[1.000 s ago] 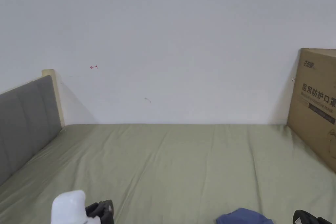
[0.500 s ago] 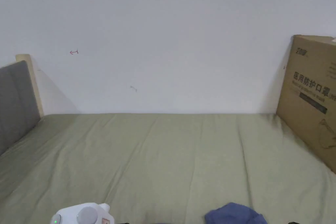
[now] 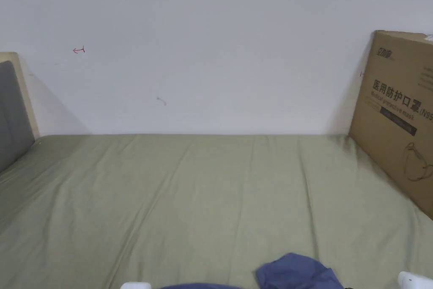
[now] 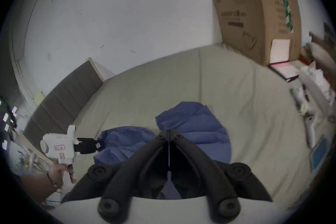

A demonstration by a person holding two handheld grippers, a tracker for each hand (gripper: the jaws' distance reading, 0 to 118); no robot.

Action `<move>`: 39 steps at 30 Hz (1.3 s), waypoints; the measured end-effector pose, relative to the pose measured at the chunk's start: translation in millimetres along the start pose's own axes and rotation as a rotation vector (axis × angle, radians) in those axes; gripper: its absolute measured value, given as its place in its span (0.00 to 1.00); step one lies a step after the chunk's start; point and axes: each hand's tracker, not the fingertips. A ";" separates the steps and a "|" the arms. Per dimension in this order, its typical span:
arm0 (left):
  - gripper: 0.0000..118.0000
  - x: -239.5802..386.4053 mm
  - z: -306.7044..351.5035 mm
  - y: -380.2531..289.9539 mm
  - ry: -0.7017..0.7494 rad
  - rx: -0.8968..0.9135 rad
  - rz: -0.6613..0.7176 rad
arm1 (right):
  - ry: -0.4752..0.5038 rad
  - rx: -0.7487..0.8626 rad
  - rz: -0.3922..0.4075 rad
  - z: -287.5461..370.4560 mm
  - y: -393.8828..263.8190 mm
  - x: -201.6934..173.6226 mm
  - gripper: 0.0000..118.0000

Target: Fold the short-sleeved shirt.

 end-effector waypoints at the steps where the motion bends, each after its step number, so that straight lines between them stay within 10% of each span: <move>1: 0.01 -4.1 6.5 -1.2 0.013 0.027 0.003 | 0.012 -0.018 -0.023 -8.3 6.0 6.2 0.01; 3: 0.01 -12.0 32.3 -6.4 -0.017 0.094 0.048 | -0.052 -0.106 -0.068 -31.6 20.8 19.5 0.19; 5: 0.01 -20.2 50.7 -12.9 -0.035 0.137 0.086 | -0.113 -0.253 -0.078 -65.3 30.2 36.2 0.88; 7: 0.01 -25.2 68.9 -20.1 -0.010 0.154 0.092 | -0.119 -0.288 -0.128 -91.2 31.0 56.1 0.95; 14: 0.01 -46.2 90.3 -39.1 -0.005 0.126 0.136 | -0.354 -0.528 -0.269 -150.7 9.2 102.9 0.82; 16: 0.01 -47.7 92.2 -40.9 -0.005 0.117 0.137 | -0.378 -0.508 -0.066 -144.9 15.1 79.9 0.56; 18: 0.01 -48.3 91.9 -41.6 -0.010 0.111 0.134 | -0.346 -0.499 0.062 -134.3 15.8 58.5 0.02; 39: 0.01 -62.8 264.9 80.7 0.077 0.486 -0.004 | -0.124 0.072 0.122 143.7 159.7 -17.8 0.02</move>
